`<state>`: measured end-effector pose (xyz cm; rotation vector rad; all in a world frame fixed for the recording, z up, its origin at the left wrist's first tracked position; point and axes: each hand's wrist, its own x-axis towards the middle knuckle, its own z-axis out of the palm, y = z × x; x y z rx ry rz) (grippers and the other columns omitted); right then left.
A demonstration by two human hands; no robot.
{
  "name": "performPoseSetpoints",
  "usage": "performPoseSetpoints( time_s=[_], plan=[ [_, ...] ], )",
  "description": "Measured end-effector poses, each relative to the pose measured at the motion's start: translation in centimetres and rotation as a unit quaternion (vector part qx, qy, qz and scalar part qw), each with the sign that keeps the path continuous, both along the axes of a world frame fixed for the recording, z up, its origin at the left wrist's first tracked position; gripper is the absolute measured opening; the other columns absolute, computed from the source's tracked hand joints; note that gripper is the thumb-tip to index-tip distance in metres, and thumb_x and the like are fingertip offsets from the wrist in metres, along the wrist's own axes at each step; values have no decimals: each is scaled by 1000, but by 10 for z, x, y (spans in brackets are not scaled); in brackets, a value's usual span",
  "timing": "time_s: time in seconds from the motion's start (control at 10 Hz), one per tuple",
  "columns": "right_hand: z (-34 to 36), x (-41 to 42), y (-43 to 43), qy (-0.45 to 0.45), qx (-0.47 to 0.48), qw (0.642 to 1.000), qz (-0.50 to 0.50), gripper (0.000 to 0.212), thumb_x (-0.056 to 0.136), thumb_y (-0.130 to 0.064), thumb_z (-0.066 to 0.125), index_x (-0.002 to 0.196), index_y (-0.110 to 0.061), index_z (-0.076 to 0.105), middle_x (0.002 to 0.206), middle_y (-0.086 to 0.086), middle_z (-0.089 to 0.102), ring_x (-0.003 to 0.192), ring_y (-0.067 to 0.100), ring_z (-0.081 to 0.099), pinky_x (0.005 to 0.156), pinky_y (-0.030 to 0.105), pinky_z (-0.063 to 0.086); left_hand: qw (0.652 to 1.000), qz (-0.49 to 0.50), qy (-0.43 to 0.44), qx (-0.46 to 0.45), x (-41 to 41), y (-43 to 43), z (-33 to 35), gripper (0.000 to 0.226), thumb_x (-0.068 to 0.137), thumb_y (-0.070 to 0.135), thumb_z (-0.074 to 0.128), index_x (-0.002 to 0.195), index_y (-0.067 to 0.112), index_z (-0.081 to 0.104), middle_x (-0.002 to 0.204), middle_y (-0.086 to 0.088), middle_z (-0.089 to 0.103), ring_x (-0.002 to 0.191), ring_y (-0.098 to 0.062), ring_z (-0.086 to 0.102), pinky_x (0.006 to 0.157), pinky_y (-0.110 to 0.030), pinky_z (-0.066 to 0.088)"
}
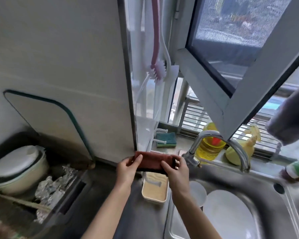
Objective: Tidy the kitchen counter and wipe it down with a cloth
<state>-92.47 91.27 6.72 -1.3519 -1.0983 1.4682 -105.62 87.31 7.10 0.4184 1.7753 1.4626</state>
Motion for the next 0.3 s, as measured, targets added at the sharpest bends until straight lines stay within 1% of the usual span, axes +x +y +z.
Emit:
performPoseSetpoints(
  time_s=[0.1, 0.2, 0.3],
  plan=[
    [-11, 3, 2, 30, -53, 998, 2, 20, 82, -9, 67, 95, -23, 58, 102, 13, 64, 92, 28, 62, 54, 21, 42, 987, -54, -132, -71, -1, -1, -4, 15, 85, 35, 62, 88, 20, 64, 86, 4, 65, 79, -13, 58, 60, -24, 38],
    [-7, 6, 1, 26, -71, 995, 60, 20, 84, -20, 68, 102, -24, 59, 107, 10, 65, 90, 22, 64, 50, 17, 43, 984, -58, -144, -92, -3, -1, -4, 26, 84, 43, 61, 97, 20, 63, 102, 1, 66, 88, -14, 59, 67, -29, 35],
    [1, 25, 1, 23, -49, 995, 86, 18, 86, -21, 65, 99, -30, 56, 103, -7, 64, 91, 1, 62, 60, 9, 46, 999, -7, -1, -51, -5, -12, 1, 59, 78, 46, 69, 124, 13, 53, 126, -5, 56, 113, -17, 52, 90, -27, 36]
  ],
)
